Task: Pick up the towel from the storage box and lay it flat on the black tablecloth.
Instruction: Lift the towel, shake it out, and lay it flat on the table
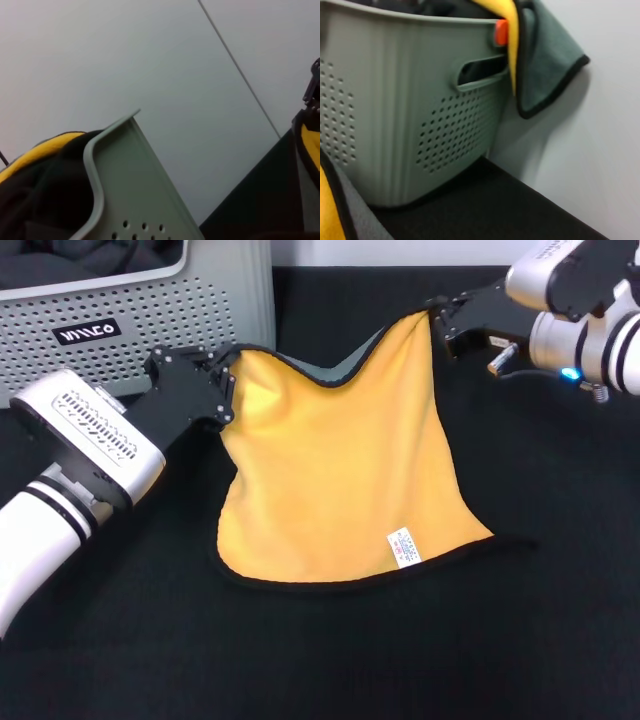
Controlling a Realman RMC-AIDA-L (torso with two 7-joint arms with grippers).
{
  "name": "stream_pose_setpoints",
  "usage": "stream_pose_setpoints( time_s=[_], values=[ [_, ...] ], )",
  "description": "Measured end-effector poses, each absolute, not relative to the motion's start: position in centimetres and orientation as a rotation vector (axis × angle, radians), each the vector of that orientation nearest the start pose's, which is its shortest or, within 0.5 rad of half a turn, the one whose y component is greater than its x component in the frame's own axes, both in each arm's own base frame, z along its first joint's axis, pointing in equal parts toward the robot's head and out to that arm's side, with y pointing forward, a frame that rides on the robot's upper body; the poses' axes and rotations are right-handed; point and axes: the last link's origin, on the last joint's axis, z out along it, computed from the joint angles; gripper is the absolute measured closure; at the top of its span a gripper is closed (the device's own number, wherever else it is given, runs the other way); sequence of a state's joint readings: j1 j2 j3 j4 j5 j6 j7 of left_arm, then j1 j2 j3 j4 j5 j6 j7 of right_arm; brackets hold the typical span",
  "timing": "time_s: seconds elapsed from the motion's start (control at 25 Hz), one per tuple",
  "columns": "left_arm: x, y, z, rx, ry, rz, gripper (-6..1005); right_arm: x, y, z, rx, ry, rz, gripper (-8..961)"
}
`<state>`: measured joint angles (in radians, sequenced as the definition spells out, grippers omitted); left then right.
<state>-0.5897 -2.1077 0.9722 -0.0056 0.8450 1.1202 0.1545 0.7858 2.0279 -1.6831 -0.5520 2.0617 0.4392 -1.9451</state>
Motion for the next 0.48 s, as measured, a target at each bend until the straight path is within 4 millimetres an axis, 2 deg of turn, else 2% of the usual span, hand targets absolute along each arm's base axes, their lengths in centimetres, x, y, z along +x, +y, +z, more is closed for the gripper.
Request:
stream_pose_setpoints(
  time_s=[0.48],
  values=[
    [-29.6, 34.5, -6.4, -2.056, 0.038, -0.334, 955, 18.5, 43.7, -5.7, -2.295, 0.414, 0.367, 922]
  ],
)
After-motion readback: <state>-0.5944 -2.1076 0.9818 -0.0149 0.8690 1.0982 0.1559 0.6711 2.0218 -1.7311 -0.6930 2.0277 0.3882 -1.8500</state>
